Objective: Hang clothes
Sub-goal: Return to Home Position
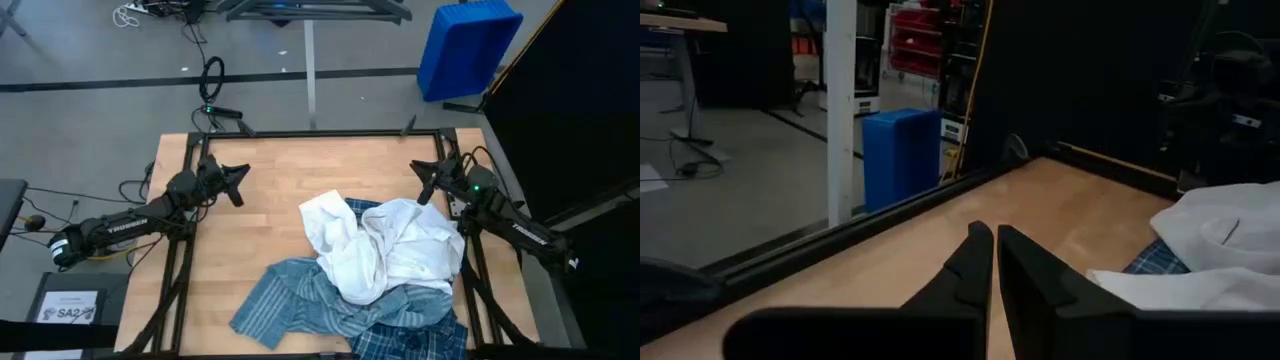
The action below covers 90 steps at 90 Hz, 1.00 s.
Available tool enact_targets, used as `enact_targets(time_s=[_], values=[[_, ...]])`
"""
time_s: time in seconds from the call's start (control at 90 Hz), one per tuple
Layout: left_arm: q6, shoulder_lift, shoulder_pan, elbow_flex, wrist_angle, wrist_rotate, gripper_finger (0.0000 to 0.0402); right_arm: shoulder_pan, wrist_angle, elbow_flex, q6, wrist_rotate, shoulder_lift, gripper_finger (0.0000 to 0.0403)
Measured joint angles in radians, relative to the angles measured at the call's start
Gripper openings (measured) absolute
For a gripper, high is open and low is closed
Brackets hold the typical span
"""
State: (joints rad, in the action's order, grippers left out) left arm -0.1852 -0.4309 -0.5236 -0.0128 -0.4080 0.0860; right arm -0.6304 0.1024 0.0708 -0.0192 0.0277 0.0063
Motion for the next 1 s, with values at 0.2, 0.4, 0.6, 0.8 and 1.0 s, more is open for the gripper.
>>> enact_targets(time_s=[0.2,0.4,0.6,0.8,1.0], values=[[0.0,0.0,0.0,0.0,0.0,0.0,0.0001,0.0,0.0,0.0,0.0,0.0,0.0,0.0036],[0.0,0.0,0.0,0.0,0.0,0.0,0.0001,0.0,0.0,0.0,0.0,0.0,0.0,0.0027],[0.0,0.0,0.0,0.0,0.0,0.0,0.0001,0.0,0.0,0.0,0.0,0.0,0.0,0.0025],[0.0,0.0,0.0,0.0,0.0,0.0,0.0001,0.0,0.0,0.0,0.0,0.001,0.0,0.0034],[0.0,0.0,0.0,0.0,0.0,0.0,0.0001,0.0,0.0,0.0,0.0,0.001,0.0,0.004]])
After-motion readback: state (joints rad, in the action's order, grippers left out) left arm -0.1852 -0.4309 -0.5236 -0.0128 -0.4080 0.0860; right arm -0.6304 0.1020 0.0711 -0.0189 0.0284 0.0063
